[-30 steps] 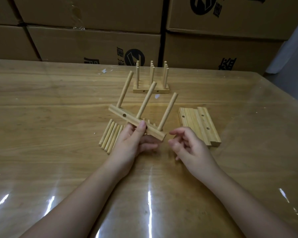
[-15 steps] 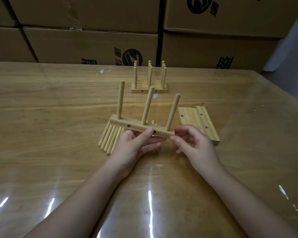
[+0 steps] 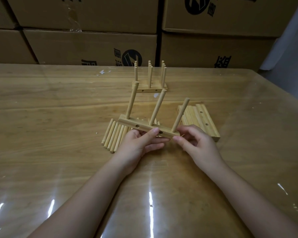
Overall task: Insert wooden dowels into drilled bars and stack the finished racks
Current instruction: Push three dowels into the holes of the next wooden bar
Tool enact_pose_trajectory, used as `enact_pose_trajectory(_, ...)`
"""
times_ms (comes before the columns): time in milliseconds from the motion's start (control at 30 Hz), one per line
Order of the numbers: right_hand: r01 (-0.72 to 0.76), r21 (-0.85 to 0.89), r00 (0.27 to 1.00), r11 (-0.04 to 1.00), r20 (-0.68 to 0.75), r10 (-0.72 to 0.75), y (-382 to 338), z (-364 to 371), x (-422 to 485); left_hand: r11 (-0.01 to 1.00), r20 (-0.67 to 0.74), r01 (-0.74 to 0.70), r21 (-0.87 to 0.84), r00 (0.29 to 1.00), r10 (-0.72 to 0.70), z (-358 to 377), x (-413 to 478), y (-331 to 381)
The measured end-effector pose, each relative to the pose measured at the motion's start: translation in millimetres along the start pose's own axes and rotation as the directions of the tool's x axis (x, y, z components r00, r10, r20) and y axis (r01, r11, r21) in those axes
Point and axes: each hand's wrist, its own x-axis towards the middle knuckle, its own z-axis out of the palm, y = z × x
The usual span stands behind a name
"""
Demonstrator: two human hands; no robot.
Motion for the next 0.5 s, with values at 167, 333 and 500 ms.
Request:
enact_pose_trajectory(167, -0.002, -0.100, 1.000, 0.995, -0.004, 0.001, 0, -2, 2, 1.000, 0.017, 0.008, -0.001, 1.000, -0.008, -1, 0, -2)
enact_pose_trajectory(333, 0.022, -0.163, 1.000, 0.986, 0.024, -0.019, -5, -5, 10, 1.000, -0.003, 0.013, -0.023, 1.000, -0.013, -3, 2, -2)
enact_pose_trajectory(500, -0.050, -0.179, 0.994, 0.983, 0.085, 0.066, -6, -5, 25, 0.999, -0.056, 0.012, -0.034, 0.998, -0.014, -3, 3, -1)
